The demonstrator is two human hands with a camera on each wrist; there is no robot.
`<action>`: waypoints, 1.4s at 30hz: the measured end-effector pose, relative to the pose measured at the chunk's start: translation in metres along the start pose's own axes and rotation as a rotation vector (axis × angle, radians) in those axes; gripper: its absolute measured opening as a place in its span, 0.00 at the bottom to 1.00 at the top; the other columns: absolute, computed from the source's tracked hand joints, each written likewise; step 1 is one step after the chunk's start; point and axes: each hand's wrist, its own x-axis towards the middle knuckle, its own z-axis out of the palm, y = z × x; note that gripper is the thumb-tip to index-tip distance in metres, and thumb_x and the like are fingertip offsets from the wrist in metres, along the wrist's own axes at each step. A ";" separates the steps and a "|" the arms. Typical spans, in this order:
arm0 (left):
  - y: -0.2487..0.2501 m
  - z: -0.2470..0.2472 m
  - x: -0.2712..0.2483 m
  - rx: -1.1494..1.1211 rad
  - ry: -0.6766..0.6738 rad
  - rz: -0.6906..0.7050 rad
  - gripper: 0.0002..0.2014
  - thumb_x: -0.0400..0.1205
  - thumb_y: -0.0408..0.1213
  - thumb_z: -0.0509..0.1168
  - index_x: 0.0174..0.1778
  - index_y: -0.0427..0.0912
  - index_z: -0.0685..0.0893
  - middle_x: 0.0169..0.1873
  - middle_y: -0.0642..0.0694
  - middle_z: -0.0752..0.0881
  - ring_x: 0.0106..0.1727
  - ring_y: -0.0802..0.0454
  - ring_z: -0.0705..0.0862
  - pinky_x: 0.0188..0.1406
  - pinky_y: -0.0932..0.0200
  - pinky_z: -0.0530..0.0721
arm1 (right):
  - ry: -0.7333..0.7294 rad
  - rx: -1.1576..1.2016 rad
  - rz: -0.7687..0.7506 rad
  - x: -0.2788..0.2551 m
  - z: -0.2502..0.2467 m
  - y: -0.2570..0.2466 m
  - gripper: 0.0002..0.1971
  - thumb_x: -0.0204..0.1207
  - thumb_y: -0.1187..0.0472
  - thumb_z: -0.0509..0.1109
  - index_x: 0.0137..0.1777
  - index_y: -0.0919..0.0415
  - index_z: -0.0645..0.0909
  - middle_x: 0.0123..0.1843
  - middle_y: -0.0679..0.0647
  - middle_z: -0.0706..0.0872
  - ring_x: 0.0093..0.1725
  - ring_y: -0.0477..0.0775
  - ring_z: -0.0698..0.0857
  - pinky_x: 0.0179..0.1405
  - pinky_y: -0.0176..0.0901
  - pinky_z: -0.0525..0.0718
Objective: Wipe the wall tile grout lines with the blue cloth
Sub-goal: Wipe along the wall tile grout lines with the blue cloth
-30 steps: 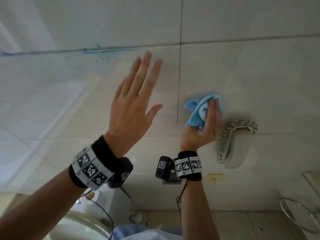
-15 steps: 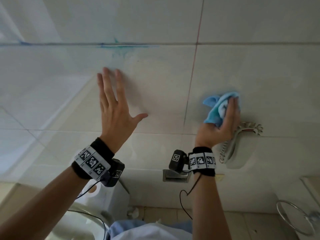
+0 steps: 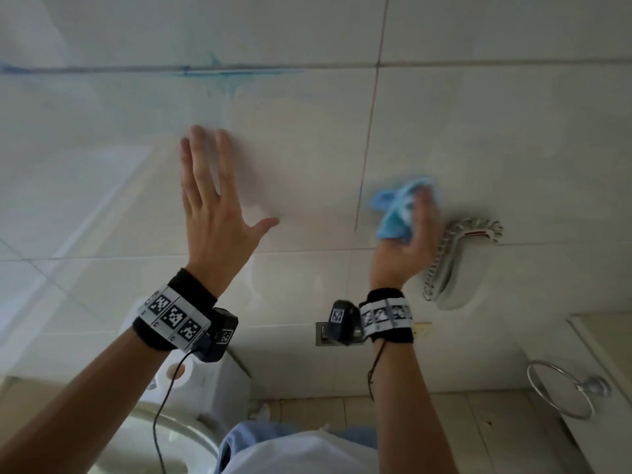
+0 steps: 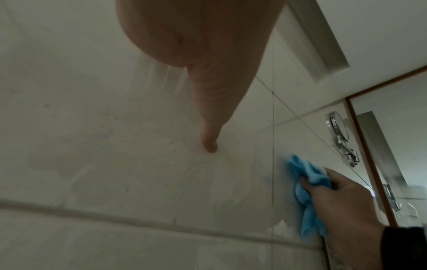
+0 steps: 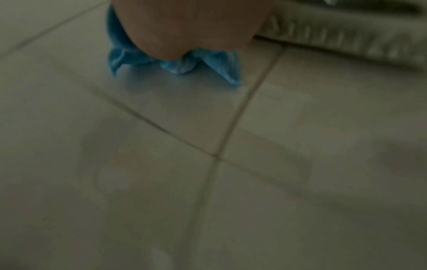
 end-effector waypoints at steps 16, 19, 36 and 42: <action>-0.042 -0.048 -0.007 -0.139 -0.030 -0.106 0.55 0.79 0.44 0.80 0.93 0.36 0.49 0.93 0.38 0.49 0.94 0.42 0.48 0.91 0.39 0.58 | -0.396 0.067 -0.218 -0.037 0.044 -0.106 0.14 0.87 0.59 0.72 0.66 0.66 0.89 0.70 0.57 0.89 0.71 0.65 0.85 0.73 0.55 0.84; -0.052 -0.068 0.001 -0.157 -0.002 -0.221 0.56 0.80 0.47 0.79 0.93 0.35 0.48 0.92 0.36 0.49 0.93 0.40 0.48 0.91 0.39 0.58 | -0.123 0.081 -0.227 0.039 0.058 -0.151 0.17 0.79 0.64 0.82 0.65 0.70 0.88 0.69 0.49 0.88 0.66 0.70 0.85 0.67 0.59 0.86; -0.093 -0.069 0.044 -0.384 0.046 -0.536 0.79 0.66 0.72 0.80 0.87 0.23 0.35 0.88 0.25 0.34 0.91 0.29 0.33 0.92 0.39 0.41 | -0.118 0.046 -0.063 0.042 0.110 -0.195 0.16 0.77 0.68 0.81 0.62 0.73 0.89 0.62 0.63 0.89 0.60 0.68 0.87 0.65 0.43 0.86; -0.094 -0.066 0.041 -0.396 0.059 -0.494 0.79 0.67 0.72 0.80 0.86 0.20 0.36 0.87 0.21 0.36 0.90 0.25 0.35 0.91 0.46 0.36 | -0.295 -0.023 -0.258 0.056 0.096 -0.207 0.13 0.84 0.61 0.73 0.64 0.66 0.90 0.62 0.58 0.90 0.61 0.66 0.86 0.68 0.37 0.80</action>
